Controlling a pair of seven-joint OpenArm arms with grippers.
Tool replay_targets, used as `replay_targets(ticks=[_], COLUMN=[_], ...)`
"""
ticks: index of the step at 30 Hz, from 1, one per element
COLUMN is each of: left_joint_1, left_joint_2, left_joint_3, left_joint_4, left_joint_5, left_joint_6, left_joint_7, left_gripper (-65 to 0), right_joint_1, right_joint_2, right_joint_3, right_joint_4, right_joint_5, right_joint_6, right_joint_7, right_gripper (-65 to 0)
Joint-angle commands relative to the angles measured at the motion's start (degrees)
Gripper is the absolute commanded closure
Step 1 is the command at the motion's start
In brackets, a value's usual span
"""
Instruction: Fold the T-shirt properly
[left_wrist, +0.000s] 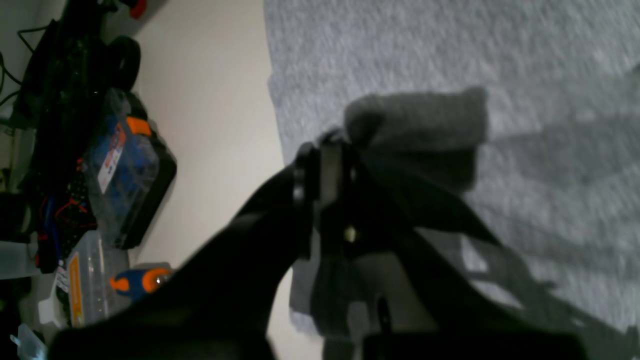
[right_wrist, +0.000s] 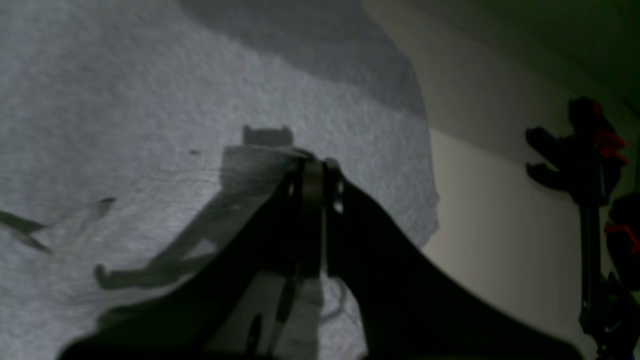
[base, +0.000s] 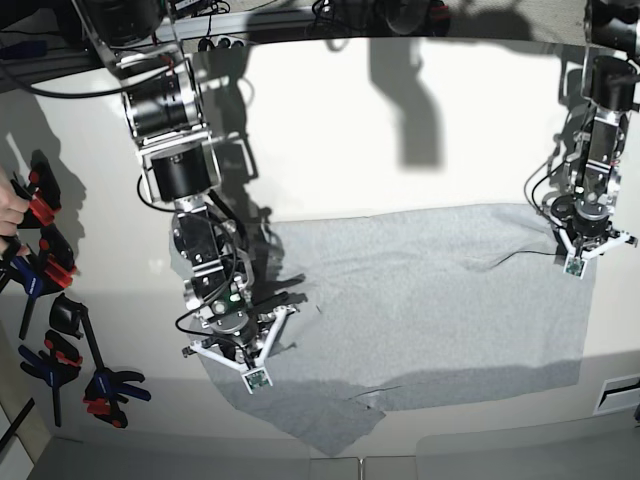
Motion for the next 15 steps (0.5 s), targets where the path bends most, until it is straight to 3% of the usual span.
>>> replay_targets(ticks=[1,15], left_joint_1=[-2.1,-6.9], left_joint_2=[-1.1,-1.0], left_joint_3=[-0.6,-0.6], left_joint_4=[-0.1,-4.9], left_joint_5=[0.3,0.3], left_joint_6=[0.9,1.1], left_joint_7=[-1.5,-1.8], left_gripper=[0.0,0.0], right_joint_1=[3.0,5.9], right_joint_2=[0.1,-0.8], right_joint_3=[0.3,0.3], right_joint_4=[0.2,-5.2], right_joint_5=[-0.3,0.2], right_joint_6=[-0.8,-0.7], right_joint_7=[1.7,5.6], right_gripper=[0.0,0.0])
